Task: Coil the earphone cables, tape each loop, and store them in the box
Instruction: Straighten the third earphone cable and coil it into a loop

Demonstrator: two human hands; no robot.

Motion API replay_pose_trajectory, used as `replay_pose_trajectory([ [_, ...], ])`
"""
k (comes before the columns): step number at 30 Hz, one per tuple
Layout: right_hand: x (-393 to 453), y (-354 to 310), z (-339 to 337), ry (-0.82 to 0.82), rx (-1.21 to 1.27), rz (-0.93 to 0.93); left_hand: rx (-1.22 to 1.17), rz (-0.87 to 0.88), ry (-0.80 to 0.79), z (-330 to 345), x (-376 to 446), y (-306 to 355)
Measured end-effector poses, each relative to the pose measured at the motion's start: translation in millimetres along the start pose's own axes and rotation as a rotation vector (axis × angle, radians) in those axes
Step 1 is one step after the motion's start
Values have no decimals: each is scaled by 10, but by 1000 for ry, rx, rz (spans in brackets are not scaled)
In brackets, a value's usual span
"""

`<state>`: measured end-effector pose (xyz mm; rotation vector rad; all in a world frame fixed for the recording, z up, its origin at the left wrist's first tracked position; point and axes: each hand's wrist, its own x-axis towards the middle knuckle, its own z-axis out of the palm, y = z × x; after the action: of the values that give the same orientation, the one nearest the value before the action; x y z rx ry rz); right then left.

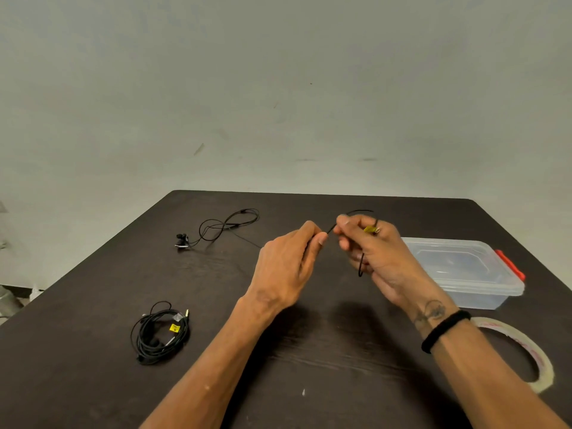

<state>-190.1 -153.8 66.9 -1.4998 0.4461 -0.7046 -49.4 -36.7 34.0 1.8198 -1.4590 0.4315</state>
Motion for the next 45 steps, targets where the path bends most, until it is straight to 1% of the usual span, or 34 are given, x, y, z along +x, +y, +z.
replay_pose_trajectory([
  [1,15,-12,-20,45,-10,-21,10,3,1,-2,3,3],
  [3,11,-27,-47,83,-134,-49,22,18,3,-6,6,18],
  [4,-2,-25,-47,68,-175,-45,26,32,3,-6,5,29],
  [6,-33,-4,-16,7,-145,-39,30,69,-3,2,-6,57],
  [8,-28,20,19,1,-81,-42,31,100,-11,17,-20,78],
  [10,10,19,11,86,13,-35,38,91,-27,12,-13,65],
  [13,80,-53,-122,246,323,-26,65,1,-29,-33,5,-58],
  [14,87,-80,-174,270,415,-35,74,-25,-17,-48,4,-105],
  [15,86,-96,-204,283,451,-43,81,-39,-3,-59,0,-130],
  [16,80,-103,-210,286,421,-46,89,-42,11,-66,-1,-131],
  [18,50,-70,-121,257,181,-54,94,-22,35,-65,-1,-64],
  [20,7,-21,31,164,-46,-44,90,16,52,-51,-2,32],
  [23,-44,5,150,18,-93,6,71,62,61,-31,-19,109],
  [24,-44,11,143,9,-93,5,57,72,61,-28,-24,118],
  [27,-4,32,103,62,-96,-40,50,106,36,-10,-29,119],
  [29,26,36,81,148,-13,-66,66,96,12,3,-31,83],
  [31,50,-7,26,253,193,-88,85,31,27,2,-26,-11],
  [33,52,-75,-61,293,366,-111,105,-44,60,-9,-26,-128],
  [34,57,-84,-95,282,384,-119,107,-61,75,-17,-28,-167],
  [36,63,-60,-101,243,292,-141,103,-64,89,-30,-29,-171],
  [40,5,70,35,140,-208,-157,109,-1,67,5,-34,-34],
  [42,-24,107,78,85,-238,-109,94,22,38,41,-43,4],
  [45,-21,158,82,60,-160,-2,58,17,23,70,-52,-4],
])
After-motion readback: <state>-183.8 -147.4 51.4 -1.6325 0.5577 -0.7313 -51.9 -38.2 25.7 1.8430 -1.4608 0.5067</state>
